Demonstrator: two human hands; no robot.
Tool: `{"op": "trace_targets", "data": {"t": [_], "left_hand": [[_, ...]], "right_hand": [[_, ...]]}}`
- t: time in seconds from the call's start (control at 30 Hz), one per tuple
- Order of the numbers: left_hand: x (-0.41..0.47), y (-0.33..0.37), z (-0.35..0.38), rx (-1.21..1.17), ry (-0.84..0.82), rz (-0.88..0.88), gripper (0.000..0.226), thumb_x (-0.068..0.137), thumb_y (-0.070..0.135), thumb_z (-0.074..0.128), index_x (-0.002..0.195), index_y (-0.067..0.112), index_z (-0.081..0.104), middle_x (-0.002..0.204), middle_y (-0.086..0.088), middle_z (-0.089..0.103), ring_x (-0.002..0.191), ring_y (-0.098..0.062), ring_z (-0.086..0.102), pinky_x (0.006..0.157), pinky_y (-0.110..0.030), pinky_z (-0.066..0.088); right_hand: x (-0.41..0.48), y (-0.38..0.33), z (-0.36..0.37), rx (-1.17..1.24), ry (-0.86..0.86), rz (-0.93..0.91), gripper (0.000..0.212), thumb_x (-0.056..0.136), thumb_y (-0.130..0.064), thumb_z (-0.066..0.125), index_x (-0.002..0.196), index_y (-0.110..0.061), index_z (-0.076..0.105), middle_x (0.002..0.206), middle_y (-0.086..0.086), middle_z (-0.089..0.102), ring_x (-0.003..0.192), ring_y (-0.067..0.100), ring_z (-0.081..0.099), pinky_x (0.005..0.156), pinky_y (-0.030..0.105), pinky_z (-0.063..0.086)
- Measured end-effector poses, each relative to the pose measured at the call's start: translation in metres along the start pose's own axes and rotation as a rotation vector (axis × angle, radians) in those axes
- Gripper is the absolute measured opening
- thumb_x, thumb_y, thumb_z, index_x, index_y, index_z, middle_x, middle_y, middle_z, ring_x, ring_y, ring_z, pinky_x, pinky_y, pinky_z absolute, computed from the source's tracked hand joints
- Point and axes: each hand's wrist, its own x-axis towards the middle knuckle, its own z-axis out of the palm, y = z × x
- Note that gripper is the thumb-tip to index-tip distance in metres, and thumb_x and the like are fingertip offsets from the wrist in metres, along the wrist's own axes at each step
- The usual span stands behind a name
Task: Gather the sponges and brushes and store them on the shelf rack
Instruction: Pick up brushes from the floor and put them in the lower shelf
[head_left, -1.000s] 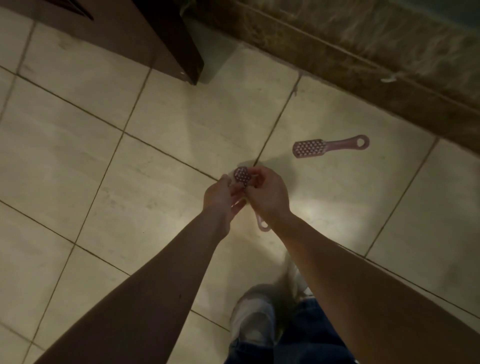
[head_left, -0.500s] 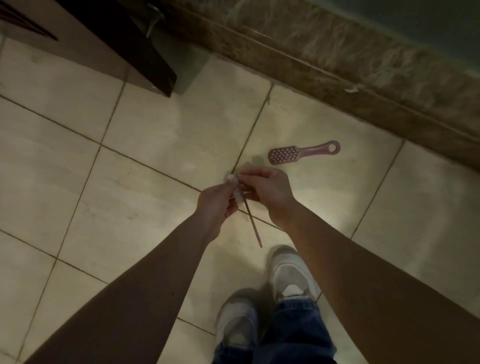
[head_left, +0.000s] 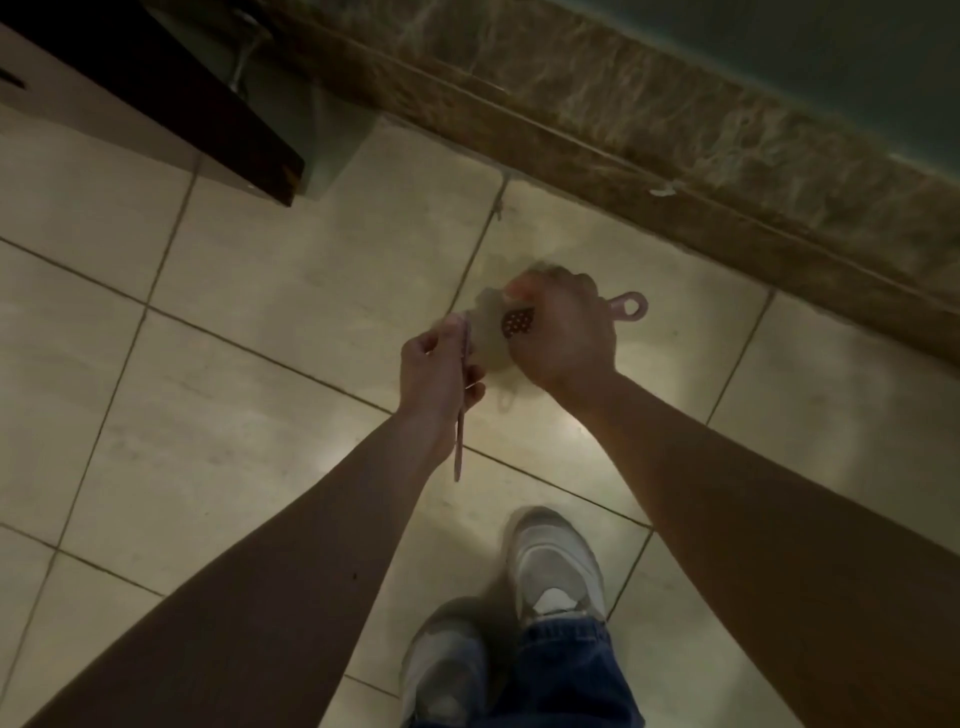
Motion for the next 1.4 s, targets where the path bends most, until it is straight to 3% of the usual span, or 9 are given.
{"op": "trace_targets", "data": {"t": [0.17,0.47,0.67,0.77,0.83,0.9,1.03,1.23,1.4], "left_hand": [[0.006,-0.003,-0.003,0.03,0.038,0.012,0.03,0.091,0.039,0.063,0.102,0.012,0.066,0.06,0.004,0.06,0.054,-0.007,0.055,0.053,-0.024,0.05],[-0.003,-0.011,-0.01,0.035,0.042,-0.004,0.02,0.088,0.038,0.067,0.091,0.018,0.067,0.07,0.001,0.064,0.058,-0.006,0.06,0.056,-0.021,0.053],[-0.047,0.005,-0.009,-0.005,0.047,-0.014,0.035,0.088,0.031,0.069,0.117,0.013,0.06,0.081,-0.003,0.067,0.05,-0.009,0.063,0.04,-0.019,0.045],[-0.087,0.02,-0.008,0.039,0.045,0.013,0.036,0.088,0.032,0.069,0.116,0.013,0.06,0.077,-0.002,0.066,0.046,-0.009,0.058,0.037,-0.02,0.038],[-0.12,0.033,-0.009,0.064,0.032,0.032,0.036,0.088,0.033,0.069,0.116,0.012,0.059,0.076,-0.002,0.065,0.046,-0.008,0.054,0.037,-0.019,0.036],[-0.155,0.049,-0.011,0.089,0.004,0.045,0.037,0.089,0.032,0.068,0.118,0.012,0.057,0.077,-0.003,0.065,0.047,-0.009,0.052,0.038,-0.02,0.035],[-0.229,0.089,-0.012,0.172,-0.052,0.082,0.035,0.091,0.032,0.065,0.118,0.013,0.056,0.079,-0.003,0.065,0.047,-0.008,0.049,0.039,-0.019,0.035],[-0.34,0.147,-0.012,0.244,-0.146,0.152,0.034,0.093,0.032,0.062,0.118,0.01,0.056,0.074,-0.002,0.061,0.041,-0.006,0.043,0.037,-0.018,0.031],[-0.436,0.183,-0.02,0.288,-0.198,0.149,0.035,0.094,0.03,0.06,0.121,0.008,0.054,0.071,-0.002,0.058,0.039,-0.007,0.038,0.035,-0.017,0.025]], "right_hand": [[0.002,0.02,0.002,-0.248,-0.079,-0.074,0.043,0.08,-0.012,0.063,0.122,-0.02,0.057,0.126,0.006,0.051,0.12,0.029,0.042,0.099,0.042,0.035],[0.0,0.017,0.004,-0.333,-0.12,-0.132,0.038,0.084,-0.01,0.062,0.121,-0.009,0.054,0.121,0.013,0.052,0.107,0.03,0.053,0.092,0.041,0.043],[-0.043,0.004,-0.011,0.154,-0.113,0.151,0.025,0.086,-0.025,0.058,0.109,-0.014,0.061,0.104,0.008,0.062,0.091,0.028,0.062,0.072,0.031,0.046],[-0.078,-0.012,-0.038,0.558,-0.149,0.313,0.014,0.086,-0.022,0.057,0.097,-0.013,0.058,0.082,0.007,0.068,0.07,0.028,0.068,0.071,0.046,0.057],[-0.103,-0.025,-0.064,0.788,-0.15,0.388,0.007,0.088,-0.02,0.058,0.09,-0.015,0.053,0.068,0.007,0.065,0.054,0.027,0.066,0.059,0.05,0.058],[-0.128,-0.04,-0.096,0.924,-0.142,0.443,0.012,0.091,-0.023,0.059,0.086,-0.017,0.05,0.063,0.01,0.063,0.042,0.025,0.059,0.045,0.039,0.054],[-0.174,-0.071,-0.164,1.0,-0.072,0.495,0.017,0.093,-0.028,0.058,0.092,-0.013,0.05,0.064,0.012,0.062,0.032,0.012,0.046,0.034,0.02,0.035],[-0.242,-0.119,-0.263,1.015,0.023,0.458,0.025,0.093,-0.034,0.057,0.086,-0.01,0.061,0.061,0.007,0.064,0.032,0.003,0.045,0.039,0.023,0.034],[-0.315,-0.151,-0.342,1.096,0.136,0.47,0.029,0.092,-0.036,0.057,0.073,-0.014,0.059,0.058,0.006,0.065,0.034,0.009,0.044,0.04,0.024,0.035]]}}
